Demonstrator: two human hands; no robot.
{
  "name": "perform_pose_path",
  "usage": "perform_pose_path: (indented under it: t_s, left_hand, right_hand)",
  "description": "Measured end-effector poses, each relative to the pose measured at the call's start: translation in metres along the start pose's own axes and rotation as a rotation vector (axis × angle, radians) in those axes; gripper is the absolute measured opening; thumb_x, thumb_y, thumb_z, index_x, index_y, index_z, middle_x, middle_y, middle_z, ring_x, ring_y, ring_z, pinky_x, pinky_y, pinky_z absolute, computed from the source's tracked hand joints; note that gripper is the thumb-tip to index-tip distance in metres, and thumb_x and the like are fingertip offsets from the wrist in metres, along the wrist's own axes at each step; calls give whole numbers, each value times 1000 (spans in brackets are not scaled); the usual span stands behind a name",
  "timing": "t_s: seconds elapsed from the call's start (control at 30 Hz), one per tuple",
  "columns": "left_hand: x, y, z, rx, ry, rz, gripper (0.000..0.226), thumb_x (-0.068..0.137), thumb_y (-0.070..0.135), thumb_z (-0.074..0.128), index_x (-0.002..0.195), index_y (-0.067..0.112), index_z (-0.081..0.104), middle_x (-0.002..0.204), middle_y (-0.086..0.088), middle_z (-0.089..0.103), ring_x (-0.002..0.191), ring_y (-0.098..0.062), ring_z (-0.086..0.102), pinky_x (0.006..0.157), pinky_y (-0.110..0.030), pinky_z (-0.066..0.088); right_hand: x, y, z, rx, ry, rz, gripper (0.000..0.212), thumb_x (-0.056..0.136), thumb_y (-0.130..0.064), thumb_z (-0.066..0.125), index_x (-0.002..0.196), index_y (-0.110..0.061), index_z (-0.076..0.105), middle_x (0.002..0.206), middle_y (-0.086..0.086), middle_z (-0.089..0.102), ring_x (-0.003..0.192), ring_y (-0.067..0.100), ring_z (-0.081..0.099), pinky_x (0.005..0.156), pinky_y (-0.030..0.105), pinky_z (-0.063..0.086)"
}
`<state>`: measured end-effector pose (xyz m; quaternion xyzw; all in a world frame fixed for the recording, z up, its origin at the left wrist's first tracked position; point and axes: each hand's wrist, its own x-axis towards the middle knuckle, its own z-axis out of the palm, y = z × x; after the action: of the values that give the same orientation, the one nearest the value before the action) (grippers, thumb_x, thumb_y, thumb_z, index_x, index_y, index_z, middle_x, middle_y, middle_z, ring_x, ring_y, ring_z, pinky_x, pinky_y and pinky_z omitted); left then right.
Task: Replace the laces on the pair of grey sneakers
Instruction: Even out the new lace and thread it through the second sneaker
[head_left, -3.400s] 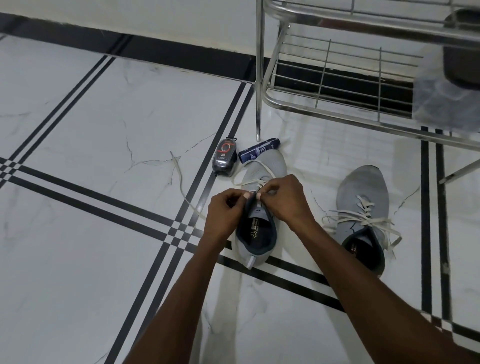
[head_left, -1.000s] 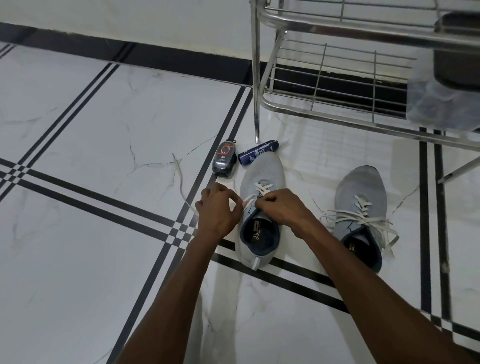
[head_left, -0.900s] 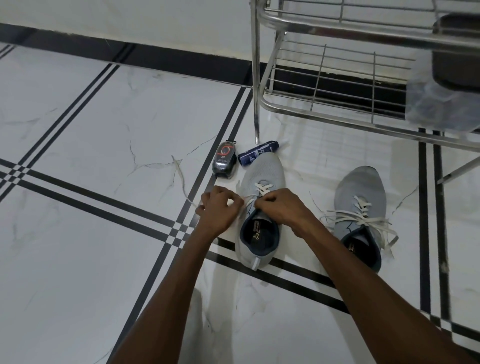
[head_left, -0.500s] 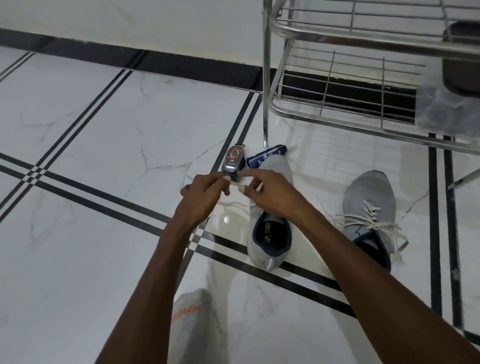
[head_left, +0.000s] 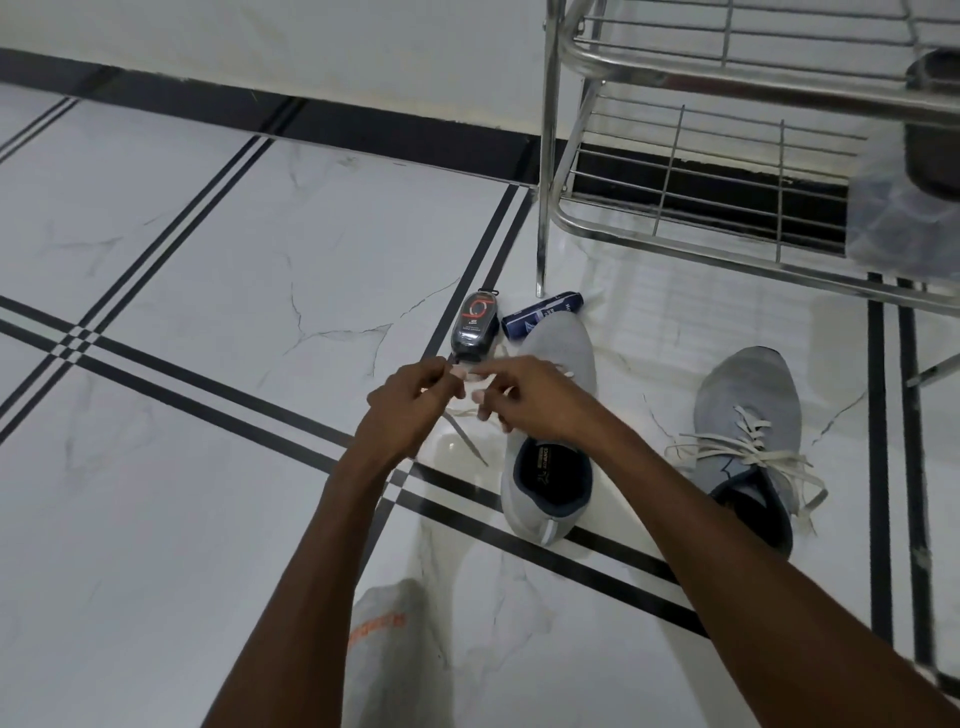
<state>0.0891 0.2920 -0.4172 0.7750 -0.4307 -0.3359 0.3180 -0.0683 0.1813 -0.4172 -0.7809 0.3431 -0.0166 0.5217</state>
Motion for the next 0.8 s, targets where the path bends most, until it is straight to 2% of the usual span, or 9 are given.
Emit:
perform_pose_path:
  t_s: [0.07,0.1,0.2,0.23,0.3,0.4,0.5,0.63,0.8]
  left_hand:
    - [2,1,-1,-4,-10,7,46,87,66,43,82,28,68,82,6,70,88,-17,66,81,-39,52]
    - [2,-1,-4,-16,-9,-6,47,86,67,43,82,28,68,82,4,69,87,-19,66,76,-36,52]
    - [0,-11,-13,-31,37,-52,39,88,60,45,81,28,67,78,5,67,82,-19,62,73,-34,47]
    - [-2,-11,-14,-25,47,-56,37,89,58,45,81,29,67,78,6,67,83,-18,62,75,-35,48]
    - [-4,-9,-8,-22,33,-65,37,89,57,46,81,28,68,81,7,69,86,-17,64,77,-36,49]
    - [-1,0,4,-10,-10,-33,35,90,57,48,81,31,69,84,9,71,89,-15,66,85,-42,50]
    - [2,0,4,-3,44,-1,32,94,54,53,79,30,67,77,12,68,80,-6,63,77,-36,49]
    - [-2,-4,0,-109,257,-7,31,97,43,66,84,14,68,76,3,69,75,-13,67,69,-28,51]
    - [0,13,5,-611,371,-124,31,91,34,75,99,5,71,99,-14,75,78,-15,68,79,-31,57]
  right_hand:
    - [0,1,-1,-14,53,2,16,100,-19,58,104,-18,73,76,-5,74,55,-4,61,60,14,46]
    - [0,5,-4,5,171,42,19,100,-15,55,101,-16,74,76,-4,73,57,-4,61,59,12,45]
    - [2,17,-23,25,580,154,32,97,-10,51,124,-17,69,94,5,76,87,9,69,79,14,51]
    - [1,19,-27,41,573,159,42,96,-13,55,136,-21,60,97,3,76,95,12,68,85,19,51]
    - [-1,10,-22,77,335,113,59,94,-20,65,148,-33,45,90,-4,75,86,6,67,77,20,51]
    - [-5,-1,1,-23,52,24,28,97,-28,64,125,-30,65,79,-7,75,62,-2,64,66,21,50]
    - [-2,4,8,-53,156,32,17,99,-23,57,98,-21,74,74,-4,73,62,2,65,65,21,46]
    - [-3,10,0,-26,212,61,18,98,-26,60,102,-21,77,84,0,75,77,14,70,71,25,51]
    - [-4,11,3,-24,176,86,19,98,-29,62,106,-23,79,88,0,76,79,17,69,64,18,46]
